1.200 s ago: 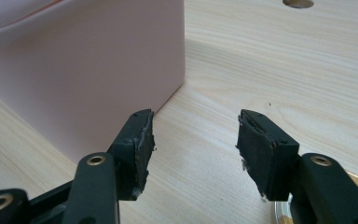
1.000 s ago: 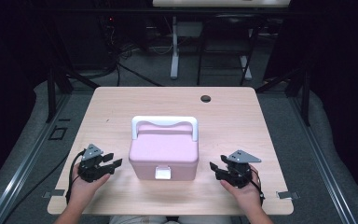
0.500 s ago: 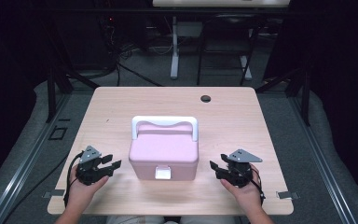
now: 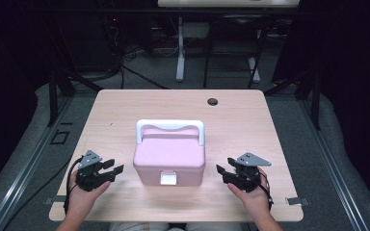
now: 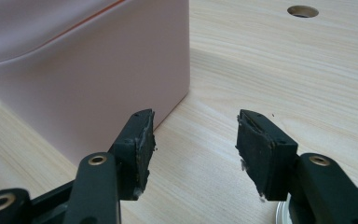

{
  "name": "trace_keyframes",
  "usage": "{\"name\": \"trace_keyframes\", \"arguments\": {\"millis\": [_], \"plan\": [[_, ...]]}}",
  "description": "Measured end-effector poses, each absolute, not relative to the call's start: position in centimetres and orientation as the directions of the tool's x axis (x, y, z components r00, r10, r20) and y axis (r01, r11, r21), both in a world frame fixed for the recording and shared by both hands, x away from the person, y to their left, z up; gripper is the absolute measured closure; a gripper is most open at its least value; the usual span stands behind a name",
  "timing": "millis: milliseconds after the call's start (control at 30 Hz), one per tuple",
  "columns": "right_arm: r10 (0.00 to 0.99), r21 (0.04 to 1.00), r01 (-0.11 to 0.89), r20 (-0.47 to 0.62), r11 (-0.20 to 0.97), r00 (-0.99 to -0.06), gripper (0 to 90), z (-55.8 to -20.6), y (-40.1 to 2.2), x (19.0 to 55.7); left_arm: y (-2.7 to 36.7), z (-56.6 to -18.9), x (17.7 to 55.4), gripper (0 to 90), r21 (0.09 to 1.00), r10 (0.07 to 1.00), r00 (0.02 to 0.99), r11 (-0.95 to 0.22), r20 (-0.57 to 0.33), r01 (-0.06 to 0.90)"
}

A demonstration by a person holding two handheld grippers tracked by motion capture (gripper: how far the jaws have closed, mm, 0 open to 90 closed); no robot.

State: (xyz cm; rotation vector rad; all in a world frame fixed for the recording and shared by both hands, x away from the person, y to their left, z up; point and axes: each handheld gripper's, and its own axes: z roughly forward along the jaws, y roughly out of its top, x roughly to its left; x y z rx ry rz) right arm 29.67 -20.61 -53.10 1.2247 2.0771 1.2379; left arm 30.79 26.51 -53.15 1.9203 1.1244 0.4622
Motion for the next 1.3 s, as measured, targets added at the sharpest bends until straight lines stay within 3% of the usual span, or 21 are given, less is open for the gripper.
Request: {"name": "trace_keyframes", "arguments": {"millis": [600, 900, 1300], "plan": [[0.832, 0.862, 0.469, 0.11, 0.192, -0.543, 46.1, -51.4, -19.7, 28.6, 26.0, -51.1, 29.7, 51.5, 0.823, 0.837, 0.539, -0.24, -0.093, 0.515], [0.828, 0.833, 0.524, 0.159, 0.18, -0.538, 47.0, -48.9, -19.6, 29.3, 26.1, -48.3, 30.8, 51.4, 0.805, 0.826, 0.543, -0.217, -0.15, 0.552], [0.805, 0.825, 0.505, 0.109, 0.254, -0.583, 50.4, -44.5, -19.2, 30.5, 24.9, -43.7, 32.6, 50.3, 0.794, 0.81, 0.568, -0.244, -0.149, 0.557]]}}
